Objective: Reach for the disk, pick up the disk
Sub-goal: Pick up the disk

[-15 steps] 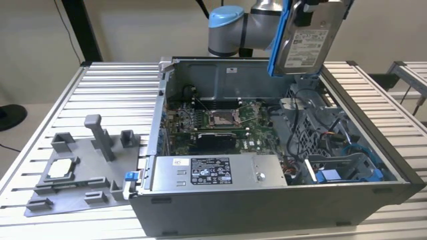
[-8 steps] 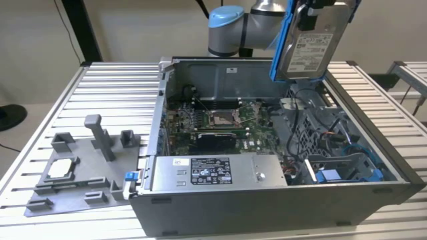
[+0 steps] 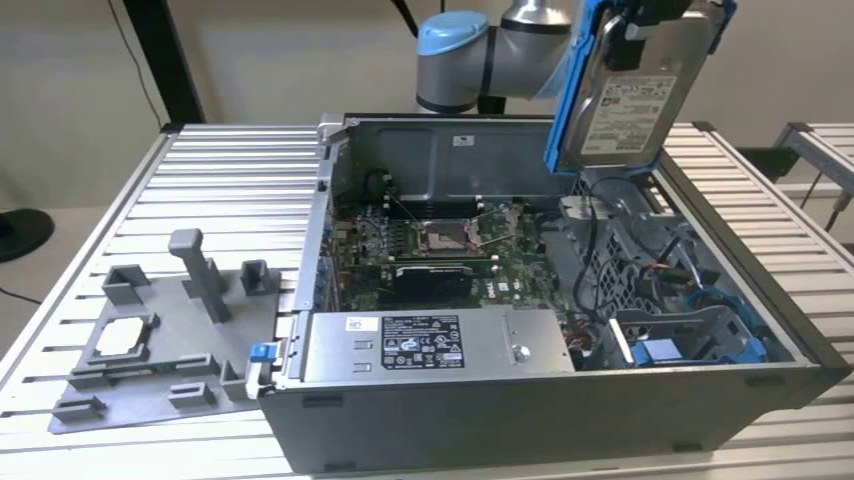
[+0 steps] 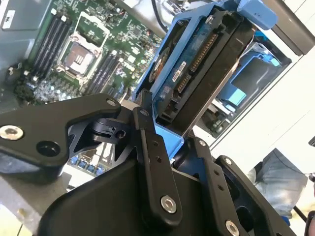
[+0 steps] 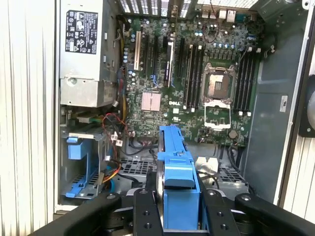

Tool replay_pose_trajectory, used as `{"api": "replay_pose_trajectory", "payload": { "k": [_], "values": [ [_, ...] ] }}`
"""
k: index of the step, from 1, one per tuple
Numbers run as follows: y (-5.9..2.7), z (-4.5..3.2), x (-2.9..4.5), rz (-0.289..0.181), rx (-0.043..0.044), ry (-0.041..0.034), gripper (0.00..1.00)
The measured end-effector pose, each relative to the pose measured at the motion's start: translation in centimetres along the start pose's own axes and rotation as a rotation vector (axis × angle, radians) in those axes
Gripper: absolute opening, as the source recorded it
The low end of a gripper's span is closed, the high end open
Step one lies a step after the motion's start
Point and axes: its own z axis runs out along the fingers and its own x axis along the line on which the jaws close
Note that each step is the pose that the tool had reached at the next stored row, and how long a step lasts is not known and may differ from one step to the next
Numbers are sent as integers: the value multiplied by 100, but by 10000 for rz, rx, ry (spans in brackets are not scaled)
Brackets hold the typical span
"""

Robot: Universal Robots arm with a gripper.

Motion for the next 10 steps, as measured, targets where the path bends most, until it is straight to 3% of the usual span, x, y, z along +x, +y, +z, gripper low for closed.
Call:
{"api": "replay_pose_trajectory", "payload": {
  "k": [10],
  "values": [
    [-12,-1,218,0,-37,-3,0]
  ]
}}
